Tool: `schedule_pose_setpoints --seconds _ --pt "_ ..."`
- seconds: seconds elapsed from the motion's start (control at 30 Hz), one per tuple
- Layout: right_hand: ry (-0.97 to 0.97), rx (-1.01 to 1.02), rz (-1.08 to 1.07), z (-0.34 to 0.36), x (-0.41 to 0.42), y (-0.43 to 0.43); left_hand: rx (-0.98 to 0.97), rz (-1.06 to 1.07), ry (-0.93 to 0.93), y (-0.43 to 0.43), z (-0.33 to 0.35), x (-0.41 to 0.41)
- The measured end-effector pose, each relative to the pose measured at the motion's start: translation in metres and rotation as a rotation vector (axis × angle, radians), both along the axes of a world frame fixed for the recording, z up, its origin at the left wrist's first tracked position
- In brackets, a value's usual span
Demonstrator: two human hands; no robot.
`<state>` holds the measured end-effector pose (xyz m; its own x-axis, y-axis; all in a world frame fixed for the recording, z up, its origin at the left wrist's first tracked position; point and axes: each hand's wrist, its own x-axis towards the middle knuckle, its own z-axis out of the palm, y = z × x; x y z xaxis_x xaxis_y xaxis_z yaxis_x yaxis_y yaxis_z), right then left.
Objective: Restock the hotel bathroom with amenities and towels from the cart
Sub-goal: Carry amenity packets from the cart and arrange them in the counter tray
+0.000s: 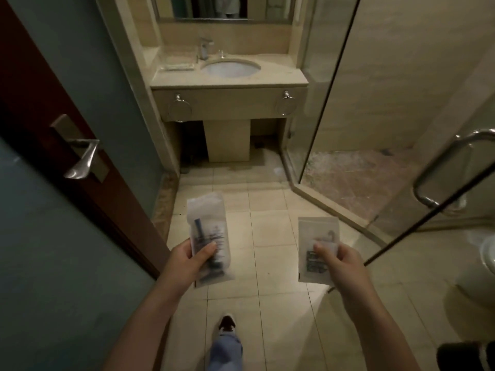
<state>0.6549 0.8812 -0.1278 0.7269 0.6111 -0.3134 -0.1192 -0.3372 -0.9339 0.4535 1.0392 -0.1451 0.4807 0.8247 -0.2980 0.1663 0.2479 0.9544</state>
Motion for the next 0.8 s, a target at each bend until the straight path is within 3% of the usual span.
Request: schedule_pose_setpoints --seconds 0.47,0.8 --pt "0.004 0.096 0.079 0.029 0.094 0.253 -0.086 -0.087 -0.153 0.229 0.023 0.093" --pt "0.016 0.105 0.234 0.016 0.220 0.418 -0.234 0.075 -0.231 0.369 0.018 0.210"
